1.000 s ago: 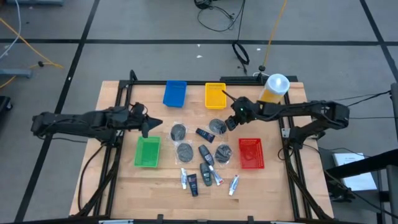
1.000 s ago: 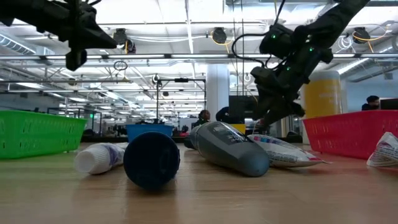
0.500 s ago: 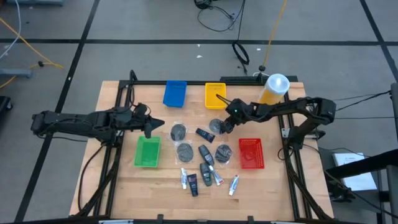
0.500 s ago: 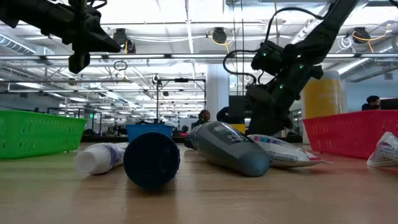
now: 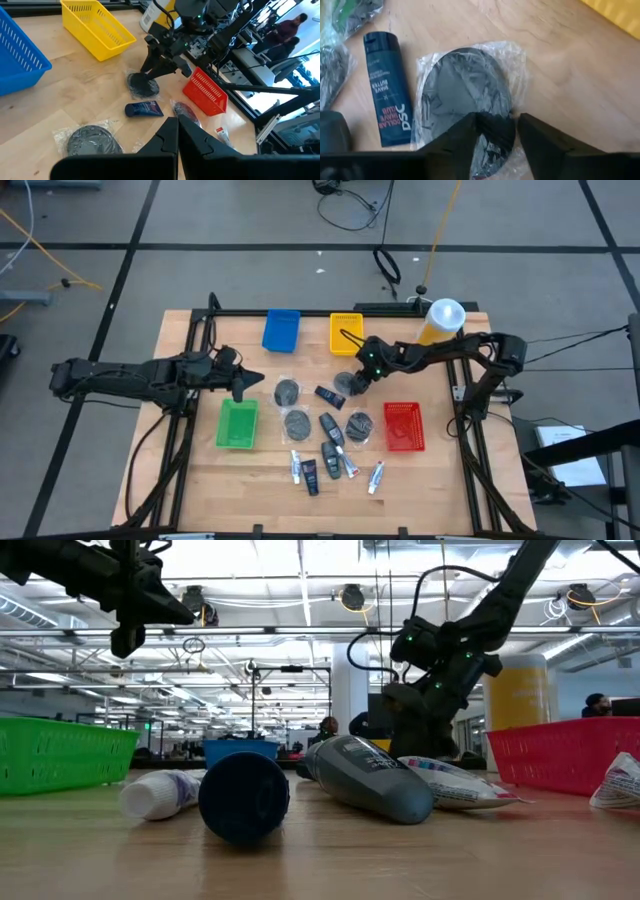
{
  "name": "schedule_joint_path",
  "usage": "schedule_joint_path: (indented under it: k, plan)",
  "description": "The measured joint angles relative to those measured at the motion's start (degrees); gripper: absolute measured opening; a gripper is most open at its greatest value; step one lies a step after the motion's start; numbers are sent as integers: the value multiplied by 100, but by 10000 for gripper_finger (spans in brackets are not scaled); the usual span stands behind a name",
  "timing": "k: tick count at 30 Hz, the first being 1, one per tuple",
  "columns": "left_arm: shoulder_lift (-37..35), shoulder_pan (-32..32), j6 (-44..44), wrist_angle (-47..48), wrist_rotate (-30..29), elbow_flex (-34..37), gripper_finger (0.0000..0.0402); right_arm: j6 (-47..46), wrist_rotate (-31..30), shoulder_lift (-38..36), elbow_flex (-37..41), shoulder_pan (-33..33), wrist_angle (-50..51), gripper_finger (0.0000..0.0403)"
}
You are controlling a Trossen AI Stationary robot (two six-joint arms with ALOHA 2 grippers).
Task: Pick & Place Travel size toiletries
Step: Put the black hairbrush into the yellow bin
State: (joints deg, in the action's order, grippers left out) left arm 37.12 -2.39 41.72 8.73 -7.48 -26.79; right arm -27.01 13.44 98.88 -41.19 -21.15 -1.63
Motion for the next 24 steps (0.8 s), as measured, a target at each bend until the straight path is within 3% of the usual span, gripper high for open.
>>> schedule_joint_path:
  k: [9, 15, 24]
  plan:
    - [0, 0, -1, 1, -1, 0, 1, -402, 256, 118, 15, 22, 27, 9]
    - [0, 0, -1, 2, -1, 0, 1, -483, 267, -288, 20, 122, 47, 3]
    - [-1, 0, 1, 1, -3, 0, 1, -838, -367, -1764, 42, 168, 15, 0]
